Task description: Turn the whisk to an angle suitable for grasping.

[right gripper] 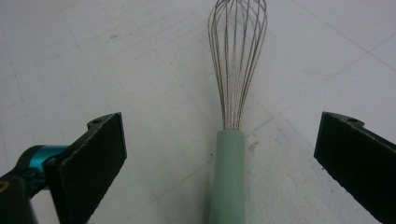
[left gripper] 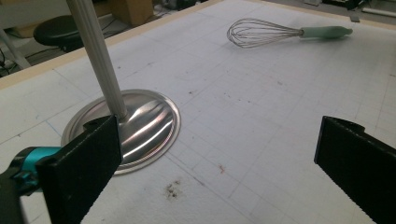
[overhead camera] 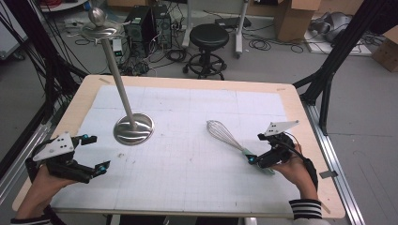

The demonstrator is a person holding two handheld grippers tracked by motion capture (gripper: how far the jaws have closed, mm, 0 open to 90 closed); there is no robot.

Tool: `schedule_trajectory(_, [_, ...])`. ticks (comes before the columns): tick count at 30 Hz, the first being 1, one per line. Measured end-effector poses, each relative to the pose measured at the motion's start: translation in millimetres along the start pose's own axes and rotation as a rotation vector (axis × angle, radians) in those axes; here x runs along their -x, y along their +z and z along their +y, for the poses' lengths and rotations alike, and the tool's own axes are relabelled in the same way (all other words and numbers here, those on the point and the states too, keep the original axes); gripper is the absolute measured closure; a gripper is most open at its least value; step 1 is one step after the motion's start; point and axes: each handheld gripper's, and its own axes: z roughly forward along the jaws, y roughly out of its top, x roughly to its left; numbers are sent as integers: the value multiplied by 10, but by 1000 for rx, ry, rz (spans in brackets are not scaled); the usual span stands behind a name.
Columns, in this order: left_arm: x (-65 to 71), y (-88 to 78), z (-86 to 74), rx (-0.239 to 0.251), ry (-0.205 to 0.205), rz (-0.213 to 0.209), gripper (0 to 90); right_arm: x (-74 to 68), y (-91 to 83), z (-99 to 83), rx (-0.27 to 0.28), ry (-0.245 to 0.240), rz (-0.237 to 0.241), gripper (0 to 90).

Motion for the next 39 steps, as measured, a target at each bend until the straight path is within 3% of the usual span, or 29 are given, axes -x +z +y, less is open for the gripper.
schedule_trajectory(9, [-1,25,-18,-11,-1,-9,17,38,218,-6,-108,15,4,13])
schedule_trajectory(16, [3,38,-22,-13,-2,-13,17,59,303,-9,-140,17,12,14])
schedule_trajectory(17, [3,41,-22,-13,-1,-13,17,64,326,-9,-154,20,16,65])
schedule_trajectory(21, [3,42,-21,-15,2,-16,17,72,356,-14,-168,29,14,66])
schedule_trajectory(23, [3,42,-21,-16,3,-16,17,77,378,-16,-178,29,15,164])
schedule_trajectory(29, [15,56,-22,-24,8,-26,17,88,406,-18,-202,35,10,221])
schedule_trajectory(39, [23,65,-15,-23,6,-30,17,144,436,-30,-237,91,31,435])
